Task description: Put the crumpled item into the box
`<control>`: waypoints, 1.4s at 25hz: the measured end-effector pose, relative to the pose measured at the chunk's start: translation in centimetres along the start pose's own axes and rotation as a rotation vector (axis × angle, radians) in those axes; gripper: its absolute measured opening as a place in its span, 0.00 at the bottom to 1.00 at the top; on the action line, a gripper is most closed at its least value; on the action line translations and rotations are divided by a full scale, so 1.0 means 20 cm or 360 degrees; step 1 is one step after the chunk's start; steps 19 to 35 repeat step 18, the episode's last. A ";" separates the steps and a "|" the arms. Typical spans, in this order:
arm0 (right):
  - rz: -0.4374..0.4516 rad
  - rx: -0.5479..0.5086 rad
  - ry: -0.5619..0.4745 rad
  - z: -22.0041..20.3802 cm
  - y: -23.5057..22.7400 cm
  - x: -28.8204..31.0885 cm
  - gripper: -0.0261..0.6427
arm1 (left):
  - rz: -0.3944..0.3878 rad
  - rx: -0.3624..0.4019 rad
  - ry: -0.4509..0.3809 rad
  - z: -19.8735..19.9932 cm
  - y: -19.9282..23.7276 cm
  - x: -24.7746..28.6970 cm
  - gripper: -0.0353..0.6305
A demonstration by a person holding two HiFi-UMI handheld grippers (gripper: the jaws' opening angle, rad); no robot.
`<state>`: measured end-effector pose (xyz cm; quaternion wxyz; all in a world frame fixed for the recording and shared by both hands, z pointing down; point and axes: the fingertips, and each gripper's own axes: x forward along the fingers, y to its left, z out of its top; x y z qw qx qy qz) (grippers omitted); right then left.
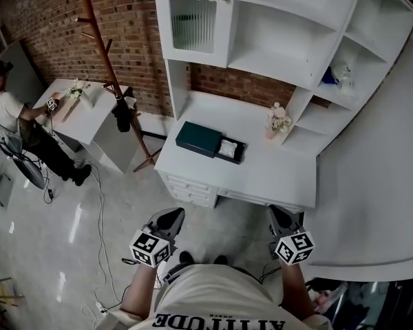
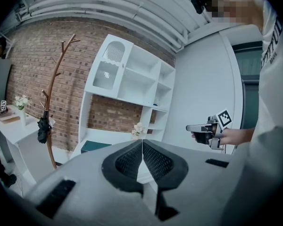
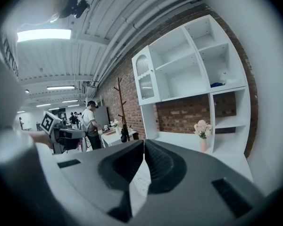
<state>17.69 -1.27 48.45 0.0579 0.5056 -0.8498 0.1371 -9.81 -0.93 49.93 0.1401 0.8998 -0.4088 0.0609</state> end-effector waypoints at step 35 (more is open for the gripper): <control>-0.0050 0.0004 -0.0007 0.04 -0.02 0.03 0.09 | -0.0040 -0.0009 0.0004 0.03 0.05 0.05 0.09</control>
